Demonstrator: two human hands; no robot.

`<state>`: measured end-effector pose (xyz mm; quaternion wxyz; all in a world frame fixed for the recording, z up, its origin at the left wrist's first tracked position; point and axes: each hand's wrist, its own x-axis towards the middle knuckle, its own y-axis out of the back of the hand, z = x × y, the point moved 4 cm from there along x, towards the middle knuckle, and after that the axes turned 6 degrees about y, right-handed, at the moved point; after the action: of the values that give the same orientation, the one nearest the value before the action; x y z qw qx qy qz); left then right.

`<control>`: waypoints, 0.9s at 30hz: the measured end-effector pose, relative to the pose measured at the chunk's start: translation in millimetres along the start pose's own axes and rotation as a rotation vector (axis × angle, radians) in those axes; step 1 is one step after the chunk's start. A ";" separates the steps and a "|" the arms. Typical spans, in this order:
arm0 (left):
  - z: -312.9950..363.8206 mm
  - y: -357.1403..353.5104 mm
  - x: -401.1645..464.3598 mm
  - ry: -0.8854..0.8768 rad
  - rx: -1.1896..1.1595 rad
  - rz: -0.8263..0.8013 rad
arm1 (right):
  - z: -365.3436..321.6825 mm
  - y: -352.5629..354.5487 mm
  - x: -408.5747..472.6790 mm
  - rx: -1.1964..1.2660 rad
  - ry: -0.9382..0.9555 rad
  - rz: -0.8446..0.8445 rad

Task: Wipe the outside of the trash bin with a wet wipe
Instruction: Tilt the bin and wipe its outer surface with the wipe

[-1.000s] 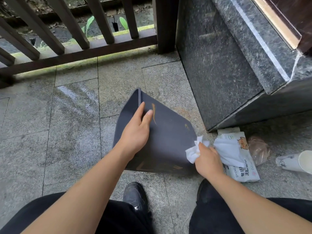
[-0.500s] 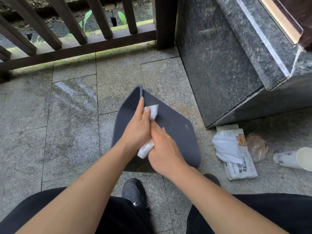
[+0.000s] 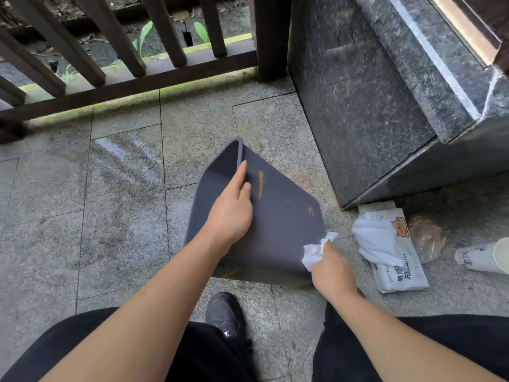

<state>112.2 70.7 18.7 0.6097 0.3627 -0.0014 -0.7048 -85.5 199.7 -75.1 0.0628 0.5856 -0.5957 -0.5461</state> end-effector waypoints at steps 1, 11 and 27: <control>0.4 1.0 1.4 0.006 -0.008 0.007 | -7.4 0.8 -1.6 0.029 0.019 0.030; 8.8 -7.7 12.2 -0.001 -0.119 -0.024 | -156.2 43.4 -32.4 0.336 0.770 0.083; 7.8 -7.1 5.6 0.018 0.051 0.095 | -9.7 -0.5 1.4 0.104 0.042 0.001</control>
<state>102.2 64.3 18.4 0.6330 0.3842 -0.0312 -0.6714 -78.7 193.1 -72.4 0.0449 0.5992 -0.6220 -0.5020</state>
